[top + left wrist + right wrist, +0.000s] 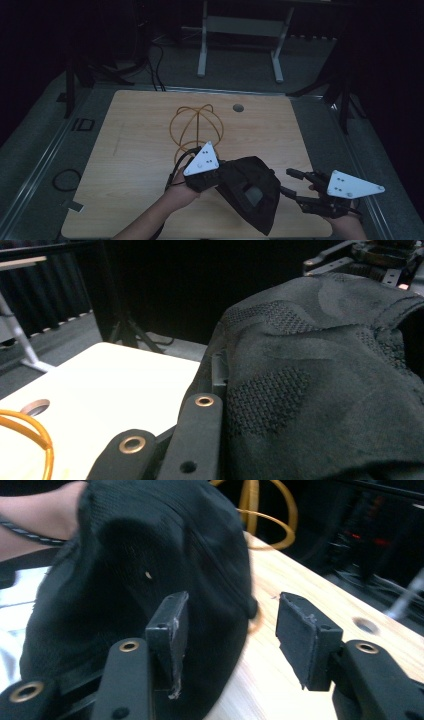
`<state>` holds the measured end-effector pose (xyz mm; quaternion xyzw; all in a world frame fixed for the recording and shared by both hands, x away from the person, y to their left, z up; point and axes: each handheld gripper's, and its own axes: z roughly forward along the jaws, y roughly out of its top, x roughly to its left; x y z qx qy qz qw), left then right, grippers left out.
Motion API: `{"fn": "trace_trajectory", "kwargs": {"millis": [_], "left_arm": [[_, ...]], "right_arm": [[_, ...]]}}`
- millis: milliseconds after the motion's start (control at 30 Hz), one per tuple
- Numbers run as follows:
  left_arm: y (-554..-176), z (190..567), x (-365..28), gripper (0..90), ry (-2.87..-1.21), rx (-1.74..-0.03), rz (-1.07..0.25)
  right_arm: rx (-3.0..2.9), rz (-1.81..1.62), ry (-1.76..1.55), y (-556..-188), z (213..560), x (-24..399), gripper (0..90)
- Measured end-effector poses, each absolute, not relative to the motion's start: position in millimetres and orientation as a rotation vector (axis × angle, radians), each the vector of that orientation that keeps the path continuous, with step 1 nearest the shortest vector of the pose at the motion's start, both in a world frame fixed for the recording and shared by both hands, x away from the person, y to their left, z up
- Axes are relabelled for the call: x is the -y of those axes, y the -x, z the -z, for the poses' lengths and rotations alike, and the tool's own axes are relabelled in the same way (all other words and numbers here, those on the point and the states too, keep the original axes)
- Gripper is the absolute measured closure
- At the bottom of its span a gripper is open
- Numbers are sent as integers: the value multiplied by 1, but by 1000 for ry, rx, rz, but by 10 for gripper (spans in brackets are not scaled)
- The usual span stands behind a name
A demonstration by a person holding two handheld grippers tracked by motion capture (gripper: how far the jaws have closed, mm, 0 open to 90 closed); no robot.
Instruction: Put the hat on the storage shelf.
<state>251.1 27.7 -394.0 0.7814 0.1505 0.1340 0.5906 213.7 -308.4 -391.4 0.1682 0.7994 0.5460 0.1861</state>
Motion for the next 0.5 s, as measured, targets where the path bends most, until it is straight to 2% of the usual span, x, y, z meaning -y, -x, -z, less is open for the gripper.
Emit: {"fn": "trace_trajectory", "kwargs": {"millis": [233,267,333,367,400,433,467,500], "left_arm": [[-251,392,-30,891,-1820,-312,-274],[-251,392,-30,892,-1821,-314,-271],[-251,392,-30,891,-1820,-303,-269],[-251,392,-30,891,-1822,-304,-268],[-252,392,-31,891,-1821,-301,-268],[-252,392,-31,891,-1818,-308,-269],[-253,392,-32,891,-1821,-313,-268],[-254,392,-33,891,-1819,-318,-265]], "right_arm": [[-2317,-1564,-333,-215,384,287,450],[-2317,-1554,-323,-216,384,283,491],[-2326,-1532,-307,-216,384,278,510],[-2324,-1517,-302,-216,384,277,545],[-2331,-1506,-298,-217,384,275,618],[-2333,-1498,-287,-217,384,274,643],[-2331,-1487,-279,-217,384,272,757],[-2331,-1487,-282,-217,383,272,788]]}}
